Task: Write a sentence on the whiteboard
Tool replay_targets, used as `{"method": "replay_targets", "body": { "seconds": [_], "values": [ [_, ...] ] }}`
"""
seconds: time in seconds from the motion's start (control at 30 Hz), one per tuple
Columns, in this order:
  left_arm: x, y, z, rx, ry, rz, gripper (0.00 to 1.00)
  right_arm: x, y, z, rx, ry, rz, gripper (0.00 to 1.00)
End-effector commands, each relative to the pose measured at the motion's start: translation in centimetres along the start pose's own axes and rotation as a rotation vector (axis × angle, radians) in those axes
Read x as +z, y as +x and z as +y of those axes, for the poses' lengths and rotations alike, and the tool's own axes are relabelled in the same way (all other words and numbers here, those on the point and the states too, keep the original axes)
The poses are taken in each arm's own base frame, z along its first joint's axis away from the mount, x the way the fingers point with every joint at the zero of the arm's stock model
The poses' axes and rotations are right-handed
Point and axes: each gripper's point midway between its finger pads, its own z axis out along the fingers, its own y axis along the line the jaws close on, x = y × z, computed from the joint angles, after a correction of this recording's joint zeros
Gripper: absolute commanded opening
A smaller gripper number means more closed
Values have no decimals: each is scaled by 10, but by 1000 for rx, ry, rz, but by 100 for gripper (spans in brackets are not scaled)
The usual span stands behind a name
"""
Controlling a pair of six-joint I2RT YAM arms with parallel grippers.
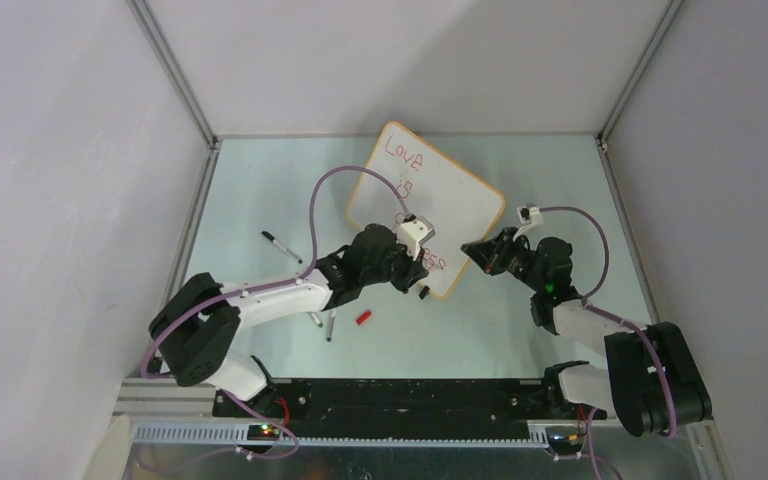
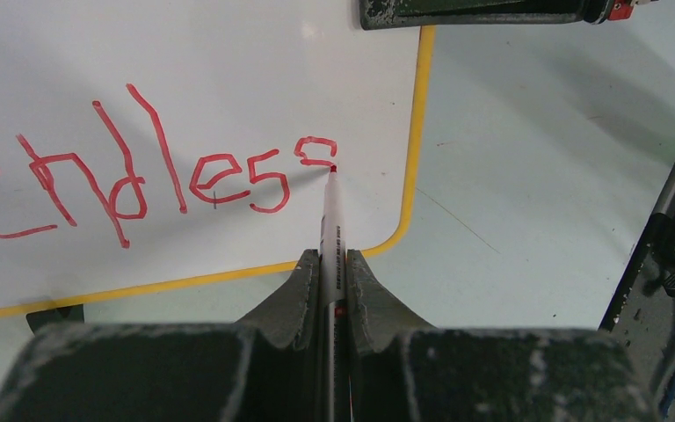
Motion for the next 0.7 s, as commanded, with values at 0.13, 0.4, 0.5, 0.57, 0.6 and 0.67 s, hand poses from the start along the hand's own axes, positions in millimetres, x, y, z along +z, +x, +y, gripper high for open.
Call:
{"method": "replay_targets", "body": {
  "seconds": [0.13,0.4,0.5,0.57,0.6,0.67],
  "values": [
    [-1,-7,-2,31,2,-12,0,-1,-3,3,-60,-11,-5,0],
    [-1,-6,0,21,-16,-7,0,-2,-3,3,-61,-12,-4,0],
    [-1,-6,3,14,-31,-8,0,-2,-3,3,-62,-12,-4,0],
    [-1,-5,4,12,-36,-5,0,-2,-2,3,-62,-13,-4,0],
    [-1,-5,4,12,-38,-6,0,-2,-2,3,-62,-13,-4,0],
    [-1,-5,5,9,-44,-4,0,-2,-3,3,-61,-11,-5,0]
  ]
}}
